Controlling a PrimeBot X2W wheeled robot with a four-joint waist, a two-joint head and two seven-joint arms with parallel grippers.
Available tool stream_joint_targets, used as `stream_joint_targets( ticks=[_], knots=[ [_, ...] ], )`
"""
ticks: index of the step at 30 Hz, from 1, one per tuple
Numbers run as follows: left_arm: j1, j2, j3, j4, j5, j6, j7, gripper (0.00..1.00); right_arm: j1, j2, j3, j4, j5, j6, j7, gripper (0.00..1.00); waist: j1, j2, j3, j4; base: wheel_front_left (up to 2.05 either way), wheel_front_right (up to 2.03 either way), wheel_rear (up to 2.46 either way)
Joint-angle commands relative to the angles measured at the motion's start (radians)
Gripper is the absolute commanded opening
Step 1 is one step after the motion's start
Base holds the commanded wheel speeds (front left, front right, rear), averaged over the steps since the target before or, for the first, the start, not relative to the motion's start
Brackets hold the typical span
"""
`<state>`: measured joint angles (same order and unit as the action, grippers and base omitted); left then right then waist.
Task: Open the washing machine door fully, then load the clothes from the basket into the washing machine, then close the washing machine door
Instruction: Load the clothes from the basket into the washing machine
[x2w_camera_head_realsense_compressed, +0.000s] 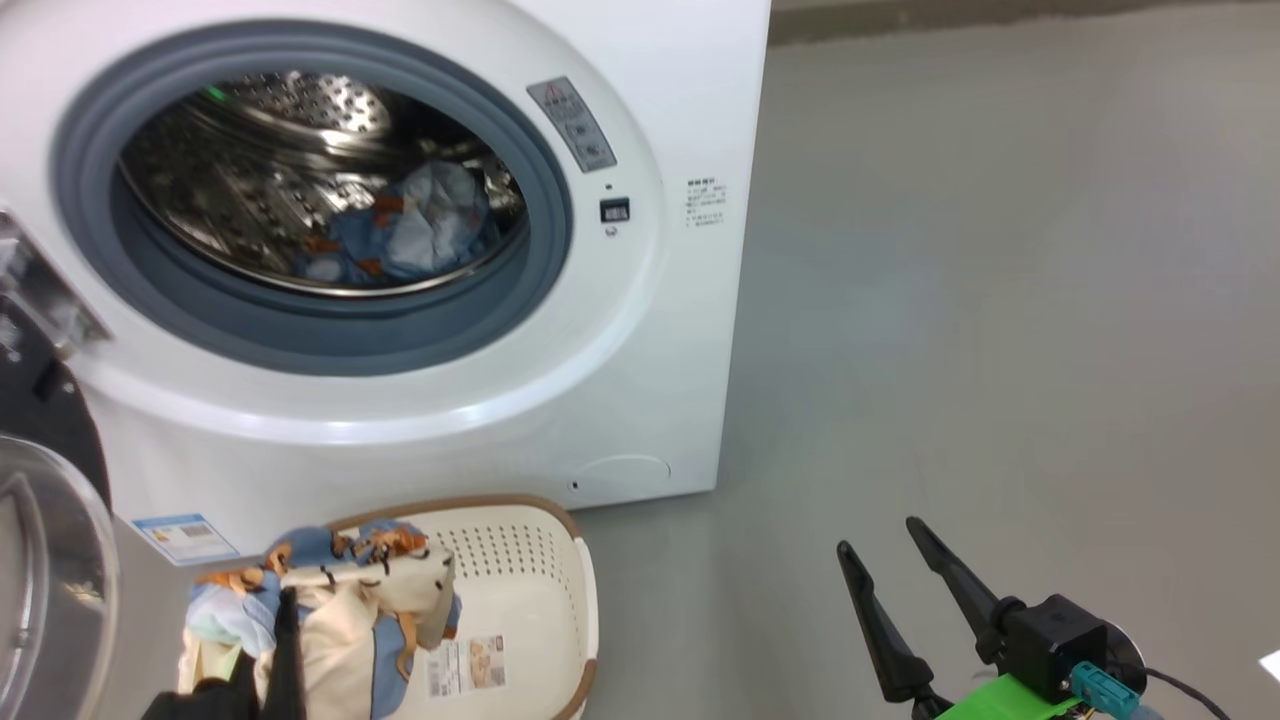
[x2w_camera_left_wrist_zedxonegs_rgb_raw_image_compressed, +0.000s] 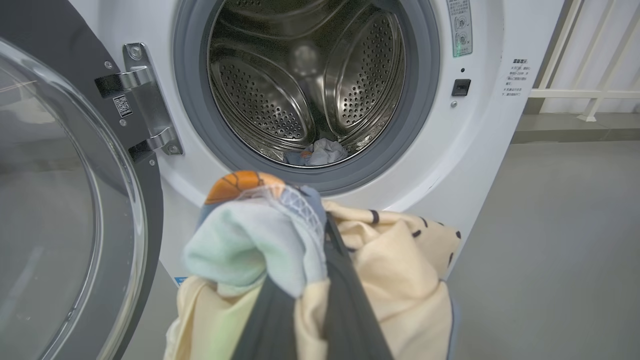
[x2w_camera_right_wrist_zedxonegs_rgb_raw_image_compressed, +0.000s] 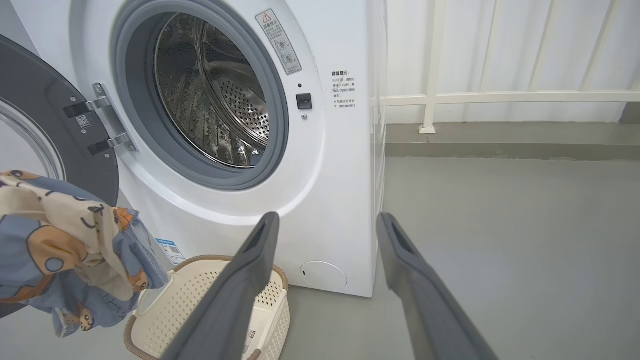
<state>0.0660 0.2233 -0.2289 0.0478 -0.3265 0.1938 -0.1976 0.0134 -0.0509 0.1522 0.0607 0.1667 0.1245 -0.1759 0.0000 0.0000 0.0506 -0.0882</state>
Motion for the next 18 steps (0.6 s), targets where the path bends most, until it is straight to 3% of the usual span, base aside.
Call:
stream_joint_targets(
  ticks=[1, 18],
  knots=[
    [-0.011, 0.022, 0.033, -0.037, 0.014, 0.01, 0.001, 0.0, -0.001, 0.001, 0.029, -0.035, -0.015, 0.006, 0.004, 1.0, 0.0, 0.0, -0.044, 0.015, 0.0, 0.0, 0.0],
    [0.041, 0.03, 0.029, -0.104, 0.006, 0.038, 0.019, 0.0, 0.047, 0.001, 0.047, -0.097, -0.016, 0.006, 0.046, 1.0, 0.0, 0.0, -0.072, 0.022, 0.0, 0.0, 0.0]
  ],
)
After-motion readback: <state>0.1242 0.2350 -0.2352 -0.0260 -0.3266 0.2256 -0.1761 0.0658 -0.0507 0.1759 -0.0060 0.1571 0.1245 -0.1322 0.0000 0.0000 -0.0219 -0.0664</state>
